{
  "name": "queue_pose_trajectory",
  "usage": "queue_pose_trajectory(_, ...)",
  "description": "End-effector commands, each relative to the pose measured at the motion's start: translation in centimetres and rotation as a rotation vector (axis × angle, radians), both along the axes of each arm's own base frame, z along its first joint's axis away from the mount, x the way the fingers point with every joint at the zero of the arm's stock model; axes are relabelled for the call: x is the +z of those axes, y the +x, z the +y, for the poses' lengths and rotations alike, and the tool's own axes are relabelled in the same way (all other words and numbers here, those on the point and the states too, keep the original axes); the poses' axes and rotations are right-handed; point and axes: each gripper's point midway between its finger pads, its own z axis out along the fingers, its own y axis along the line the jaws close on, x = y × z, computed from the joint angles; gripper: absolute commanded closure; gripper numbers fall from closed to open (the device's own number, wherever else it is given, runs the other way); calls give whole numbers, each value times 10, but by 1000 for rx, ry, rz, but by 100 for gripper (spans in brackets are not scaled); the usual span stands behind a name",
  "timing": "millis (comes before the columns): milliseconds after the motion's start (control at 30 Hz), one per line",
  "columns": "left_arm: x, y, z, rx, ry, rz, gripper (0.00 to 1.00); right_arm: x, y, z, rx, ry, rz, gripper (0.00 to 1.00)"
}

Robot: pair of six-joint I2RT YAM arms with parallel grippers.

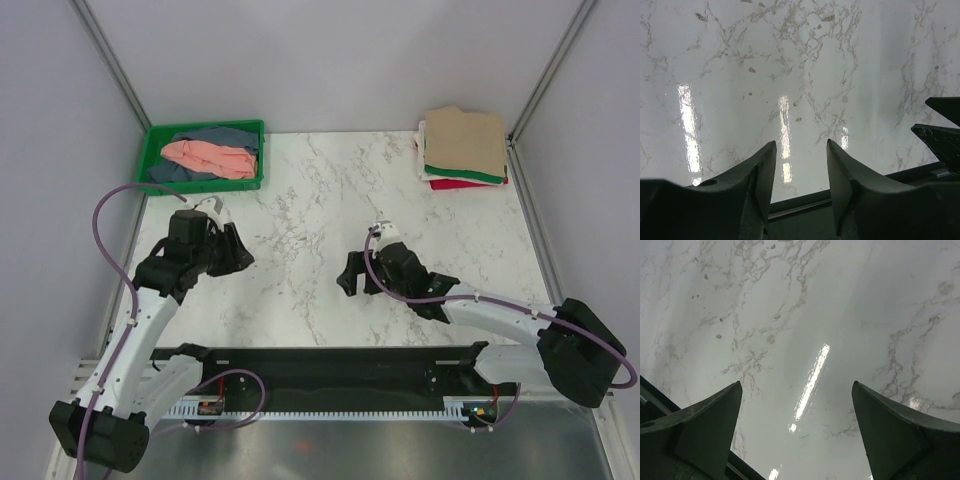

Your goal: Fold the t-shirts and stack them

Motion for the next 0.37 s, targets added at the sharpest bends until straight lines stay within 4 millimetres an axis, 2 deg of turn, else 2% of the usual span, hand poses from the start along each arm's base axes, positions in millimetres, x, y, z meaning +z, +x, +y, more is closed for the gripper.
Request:
queue_pose_trajectory(0, 8, 5, 0, -7, -1, -47, 47, 6, -2, -6, -61, 65, -21, 2)
queue_pose_trajectory(200, 10, 7, 4, 12, 13, -61, 47, 13, -1, -19, -108, 40, -80, 2)
queue_pose_trajectory(233, 12, 6, 5, 15, 14, -69, 47, 22, -2, -12, -80, 73, -116, 2)
queue_pose_trajectory(267, 12, 6, 6, 22, 15, -73, 47, 13, -4, -16, -80, 60, -117, 2)
queue_pose_trajectory(333, 13, 6, 8, 32, 23, -80, 47, 11, -3, -19, -92, 37, -110, 2)
